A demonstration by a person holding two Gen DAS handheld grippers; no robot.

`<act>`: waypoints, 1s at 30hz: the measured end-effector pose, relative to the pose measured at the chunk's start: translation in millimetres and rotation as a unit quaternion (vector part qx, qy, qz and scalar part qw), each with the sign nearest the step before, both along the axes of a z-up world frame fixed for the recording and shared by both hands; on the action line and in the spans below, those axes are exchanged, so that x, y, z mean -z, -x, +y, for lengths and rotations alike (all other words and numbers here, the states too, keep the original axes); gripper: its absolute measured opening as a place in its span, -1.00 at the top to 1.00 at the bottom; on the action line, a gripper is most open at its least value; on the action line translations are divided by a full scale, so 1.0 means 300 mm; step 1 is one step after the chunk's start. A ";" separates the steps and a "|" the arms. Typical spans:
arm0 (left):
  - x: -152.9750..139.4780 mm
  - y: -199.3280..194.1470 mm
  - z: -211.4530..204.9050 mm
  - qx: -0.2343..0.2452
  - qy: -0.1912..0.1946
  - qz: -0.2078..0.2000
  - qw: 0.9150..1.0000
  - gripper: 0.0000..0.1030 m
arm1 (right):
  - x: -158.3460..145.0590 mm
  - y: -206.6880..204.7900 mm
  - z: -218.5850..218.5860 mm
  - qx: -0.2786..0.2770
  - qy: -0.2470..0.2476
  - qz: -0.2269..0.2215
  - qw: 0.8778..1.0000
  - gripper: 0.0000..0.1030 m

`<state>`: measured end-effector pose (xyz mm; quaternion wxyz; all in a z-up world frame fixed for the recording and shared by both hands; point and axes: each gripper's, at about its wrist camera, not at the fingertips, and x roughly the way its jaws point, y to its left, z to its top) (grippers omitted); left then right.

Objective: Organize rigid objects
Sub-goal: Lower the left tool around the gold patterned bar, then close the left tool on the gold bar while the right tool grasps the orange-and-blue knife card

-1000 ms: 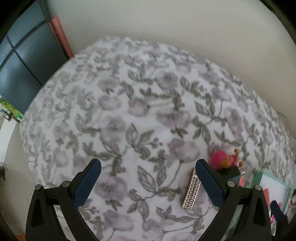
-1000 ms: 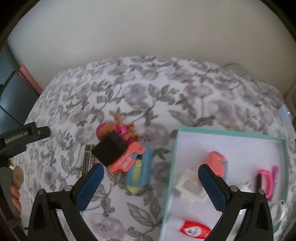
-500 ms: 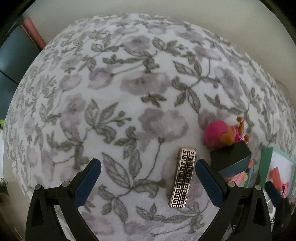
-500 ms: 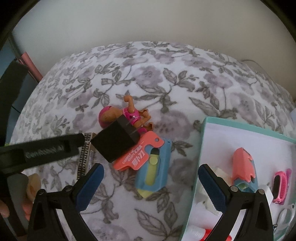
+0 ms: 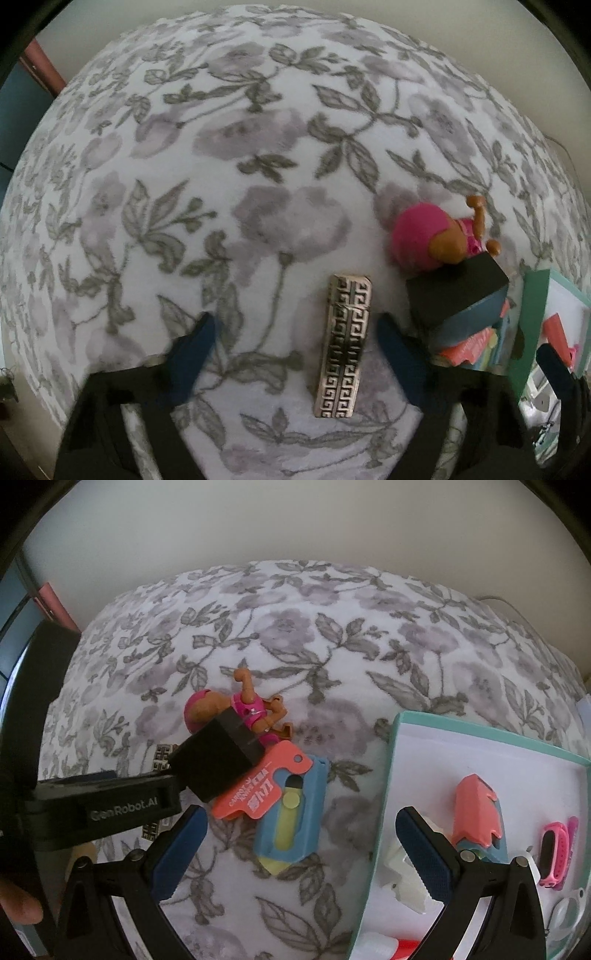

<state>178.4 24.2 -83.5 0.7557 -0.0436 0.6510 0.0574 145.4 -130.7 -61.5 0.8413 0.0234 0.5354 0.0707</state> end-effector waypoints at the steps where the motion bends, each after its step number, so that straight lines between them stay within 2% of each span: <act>1: 0.000 0.002 -0.007 0.002 -0.002 0.000 1.000 -0.35 | -0.002 0.000 -0.003 0.000 -0.002 0.000 1.000 -1.00; 3: -0.007 0.009 -0.019 0.012 -0.002 -0.004 1.000 -0.18 | -0.008 0.001 -0.008 0.001 -0.002 -0.002 1.000 -1.00; 7: -0.027 0.013 -0.033 0.020 0.010 -0.013 1.000 0.54 | -0.027 0.002 -0.018 0.006 0.002 -0.010 1.000 -1.00; 12: -0.042 0.013 -0.035 0.013 0.015 -0.020 1.000 0.57 | -0.054 0.004 -0.013 0.005 -0.004 -0.020 1.000 -1.00; 16: -0.050 0.003 0.040 -0.008 0.001 -0.024 1.000 0.57 | -0.062 0.008 0.003 -0.001 -0.009 -0.027 1.000 -1.00; 21: -0.064 0.006 0.109 -0.035 0.003 -0.025 0.999 0.57 | -0.024 0.006 0.035 -0.010 -0.009 -0.012 1.000 -1.00; 30: -0.067 0.001 0.145 -0.038 0.012 -0.026 0.999 0.58 | 0.038 -0.008 0.085 -0.020 0.003 0.000 1.000 -1.00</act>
